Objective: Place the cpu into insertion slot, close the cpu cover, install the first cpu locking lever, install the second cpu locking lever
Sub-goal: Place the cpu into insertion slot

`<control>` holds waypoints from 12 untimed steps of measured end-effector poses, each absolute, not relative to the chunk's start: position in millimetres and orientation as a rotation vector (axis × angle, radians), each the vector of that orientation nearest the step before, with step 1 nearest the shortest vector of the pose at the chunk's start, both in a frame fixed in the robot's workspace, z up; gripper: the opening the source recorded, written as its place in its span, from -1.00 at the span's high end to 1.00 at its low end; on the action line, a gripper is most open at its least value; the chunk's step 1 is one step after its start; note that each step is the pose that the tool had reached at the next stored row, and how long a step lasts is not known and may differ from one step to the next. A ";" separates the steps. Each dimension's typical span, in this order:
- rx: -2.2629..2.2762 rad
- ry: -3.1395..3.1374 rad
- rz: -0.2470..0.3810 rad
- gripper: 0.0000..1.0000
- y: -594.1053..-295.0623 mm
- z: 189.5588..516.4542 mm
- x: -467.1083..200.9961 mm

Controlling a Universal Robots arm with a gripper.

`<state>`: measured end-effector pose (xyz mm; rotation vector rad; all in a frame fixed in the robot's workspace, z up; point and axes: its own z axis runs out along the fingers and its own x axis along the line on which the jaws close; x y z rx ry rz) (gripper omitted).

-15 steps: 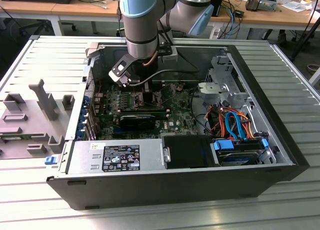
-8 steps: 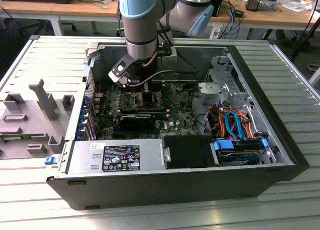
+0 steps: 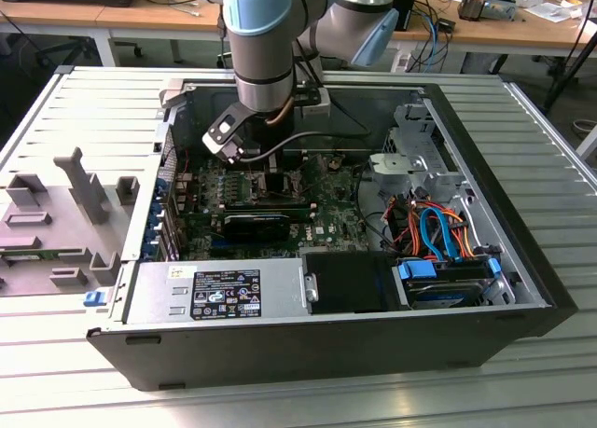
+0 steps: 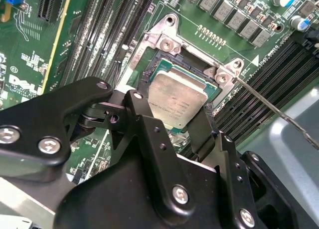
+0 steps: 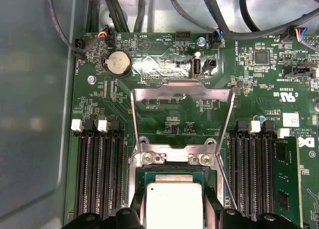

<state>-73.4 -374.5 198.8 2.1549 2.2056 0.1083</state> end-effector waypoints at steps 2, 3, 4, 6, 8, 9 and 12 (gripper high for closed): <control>2.155 2.205 0.108 -0.09 -374.3 198.4 -71.7; 2.156 2.204 0.108 -0.09 -374.3 198.2 -71.7; 2.157 2.203 0.108 -0.09 -374.3 198.1 -71.6; 2.163 2.197 0.108 -0.09 -374.3 197.6 -71.6; 2.165 2.195 0.107 -0.09 -374.2 196.6 -71.5; 2.166 2.194 0.107 -0.09 -374.3 195.7 -71.6; 2.166 2.194 0.107 -0.09 -374.2 194.5 -71.6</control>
